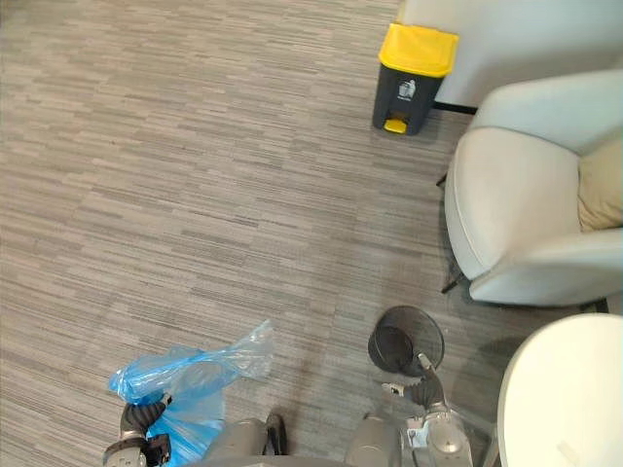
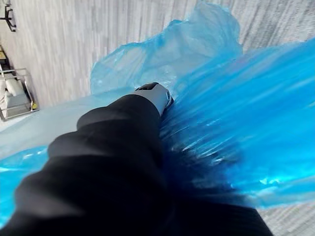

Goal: Gather rubbish on tea table into small bin, then transfer packed bag to large trash can.

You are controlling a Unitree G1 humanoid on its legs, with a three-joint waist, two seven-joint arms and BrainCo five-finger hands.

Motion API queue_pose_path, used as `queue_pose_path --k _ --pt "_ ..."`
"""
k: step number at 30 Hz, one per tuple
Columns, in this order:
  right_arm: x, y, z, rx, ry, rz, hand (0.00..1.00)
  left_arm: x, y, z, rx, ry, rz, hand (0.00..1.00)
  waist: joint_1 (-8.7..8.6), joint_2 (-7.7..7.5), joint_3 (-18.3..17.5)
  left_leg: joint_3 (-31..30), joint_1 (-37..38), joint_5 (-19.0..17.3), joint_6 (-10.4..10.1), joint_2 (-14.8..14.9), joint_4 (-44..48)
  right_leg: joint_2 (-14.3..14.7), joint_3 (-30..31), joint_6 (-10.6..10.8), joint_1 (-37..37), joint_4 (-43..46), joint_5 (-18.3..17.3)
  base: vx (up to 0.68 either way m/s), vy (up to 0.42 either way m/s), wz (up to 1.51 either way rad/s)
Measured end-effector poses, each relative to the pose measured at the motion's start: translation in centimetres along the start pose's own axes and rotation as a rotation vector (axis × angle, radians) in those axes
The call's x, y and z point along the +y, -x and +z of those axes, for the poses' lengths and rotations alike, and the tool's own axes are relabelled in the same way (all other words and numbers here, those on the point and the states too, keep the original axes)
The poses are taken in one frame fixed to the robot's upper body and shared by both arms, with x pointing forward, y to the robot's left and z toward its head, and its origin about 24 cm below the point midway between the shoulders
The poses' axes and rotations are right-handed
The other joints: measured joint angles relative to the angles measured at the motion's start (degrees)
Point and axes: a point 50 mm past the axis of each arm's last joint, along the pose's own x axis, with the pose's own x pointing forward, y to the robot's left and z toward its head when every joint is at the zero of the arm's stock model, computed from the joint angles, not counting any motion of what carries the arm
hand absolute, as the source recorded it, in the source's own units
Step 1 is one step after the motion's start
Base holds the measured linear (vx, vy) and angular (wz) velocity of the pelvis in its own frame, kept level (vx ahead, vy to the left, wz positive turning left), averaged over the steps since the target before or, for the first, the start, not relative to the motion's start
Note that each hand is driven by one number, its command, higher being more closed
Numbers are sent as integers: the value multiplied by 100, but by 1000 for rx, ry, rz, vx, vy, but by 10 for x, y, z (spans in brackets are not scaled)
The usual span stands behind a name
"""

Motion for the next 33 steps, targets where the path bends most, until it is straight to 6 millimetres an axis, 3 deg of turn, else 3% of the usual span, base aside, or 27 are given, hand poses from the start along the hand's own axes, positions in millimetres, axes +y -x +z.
queue_pose_path --k 1,2,3,4,5,7,8,10,12,14,15,16,17,18,20,21,22,23,24,25,26,28,29,30,31,32,33 --pt "-1 -1 1 -3 2 -1 0 -4 -5 5 -16 9 -5 100 -115 60 37 -156 252 29 -78 27 -176 150 -65 -10 -287 -604 157 604 -86 86" --pt "-1 0 -1 3 3 -1 0 -4 -8 8 -23 5 -5 100 -156 32 24 -206 476 82 -172 2 -213 241 -5 -138 -285 -1411 620 638 -108 96" --pt "-1 3 -5 17 5 0 0 -3 -8 8 -25 1 -5 100 -176 -32 8 -287 581 66 -218 -51 -174 229 20 -299 -261 -1591 1039 690 -151 85" --pt "-5 4 -8 27 19 -7 0 -9 -8 6 -15 6 -14 100 -248 90 18 -401 788 -18 -364 66 -37 183 -100 -515 -143 -1197 1088 702 -158 64" --pt "-8 3 -3 9 25 -13 0 -17 -7 8 -18 17 -31 100 -250 310 21 -369 767 114 -578 299 430 230 -374 -639 -1 -947 762 853 -213 54" --pt "-8 2 10 -50 23 -8 0 -24 -7 12 -32 43 -34 100 -184 413 55 -306 168 863 -654 542 1983 414 -491 -785 448 -1027 408 715 -202 6" --pt "-9 2 20 -92 21 -17 0 -28 -5 12 -33 56 -43 100 -77 462 92 -247 -300 1373 -658 838 3250 655 -443 -855 983 -1416 332 670 -194 -28" --pt "-8 2 31 -139 1 -22 0 -31 -5 15 -48 61 -53 100 13 355 161 -15 -922 1082 -311 1047 4510 901 -278 -902 1903 -2099 303 624 -143 -36" --pt "-10 2 42 -188 -8 -39 0 -33 -3 19 -67 72 -56 100 273 131 202 473 -1718 690 121 940 4628 946 153 -904 2777 -2864 300 582 -70 -66" --pt "-12 -1 48 -208 -6 -49 0 -32 -1 19 -71 78 -53 100 432 113 215 510 -2269 508 187 714 4134 968 561 -953 3165 -3217 147 571 35 -81" --pt "-14 -4 51 -214 -7 -59 0 -35 1 19 -72 93 -53 100 542 91 236 338 -2640 510 165 499 3432 947 878 -871 3380 -3320 -15 556 109 -120" --pt "-16 -6 50 -206 -4 -67 0 -37 4 16 -60 101 -51 100 671 62 205 100 -2737 597 -226 347 2621 911 1136 -872 3406 -3268 -221 642 225 -168" --pt "-18 -6 50 -206 4 -77 0 -38 9 13 -53 98 -57 100 830 106 128 -206 -2751 640 -411 268 1723 927 1454 -698 3514 -3105 -556 715 319 -185" --pt "-17 -5 44 -180 -1 -85 0 -38 15 6 -35 77 -69 100 881 155 -89 -338 -2689 849 -360 280 1625 900 1765 -564 3561 -2688 -978 763 323 -164" --pt "-9 -4 38 -146 -25 -73 0 -35 16 4 -30 50 -79 100 883 -201 -292 41 -2569 791 -73 215 2010 636 1843 -191 3146 -1459 -1195 588 203 -116" --pt "-5 -4 39 -150 -37 -72 0 -34 12 11 -61 33 -87 100 827 -392 -277 344 -2309 509 56 197 2120 420 1741 518 2620 -135 -909 683 218 -96" --pt "-3 -5 40 -150 -43 -72 0 -38 7 18 -81 25 -105 100 744 -450 -248 458 -2054 305 142 162 2107 286 1607 940 2178 900 -596 782 252 -77" --pt "-1 -8 44 -159 -50 -69 0 -42 3 23 -92 22 -119 100 611 -442 -238 540 -1566 148 202 135 1904 132 1350 669 1776 1782 -524 636 186 -60" --pt "0 -9 46 -164 -52 -67 0 -43 2 25 -97 25 -117 100 567 -400 -204 564 -1241 108 221 136 1711 86 1160 449 1649 1994 -519 594 153 -84" --pt "0 -10 50 -176 -52 -65 0 -43 1 27 -103 29 -104 100 552 -200 -101 631 -513 97 234 182 1218 2 665 107 1421 2060 -524 579 111 -111" --pt "-1 -11 53 -193 -50 -67 0 -44 -1 32 -121 38 -104 100 534 -74 -90 744 88 97 234 276 736 -12 114 -54 1122 1877 -558 684 120 -109" --pt "0 -15 59 -215 -52 -67 0 -39 -6 36 -140 30 -93 100 486 -15 -97 831 524 99 231 313 351 -65 -512 -74 681 1286 -567 595 80 -56" --pt "0 -18 61 -214 -50 -64 0 -36 -12 39 -146 28 -83 100 363 -21 -96 832 725 99 231 315 103 -65 -894 -136 331 486 -475 632 17 -15" --pt "-1 -24 60 -199 -39 -61 0 -34 -18 40 -135 26 -72 100 226 10 -69 830 924 102 222 327 -127 -16 -1223 -197 29 -457 -151 636 -13 1" --pt "-3 -27 57 -177 -26 -61 0 -31 -22 36 -110 28 -53 100 190 33 -36 849 1131 121 8 338 -267 133 -1403 -313 -40 -1364 321 800 -74 1" --pt "-5 -27 49 -141 -15 -63 0 -24 -23 30 -83 20 -31 100 177 -30 -65 787 1381 49 -324 333 -225 376 -1321 -763 25 -2263 1423 712 -75 6" --pt "-7 -26 44 -124 -10 -67 0 -23 -22 25 -62 18 -28 100 144 37 -39 704 1506 1 -420 384 -88 426 -1186 -1072 74 -2137 1902 894 -95 -5"
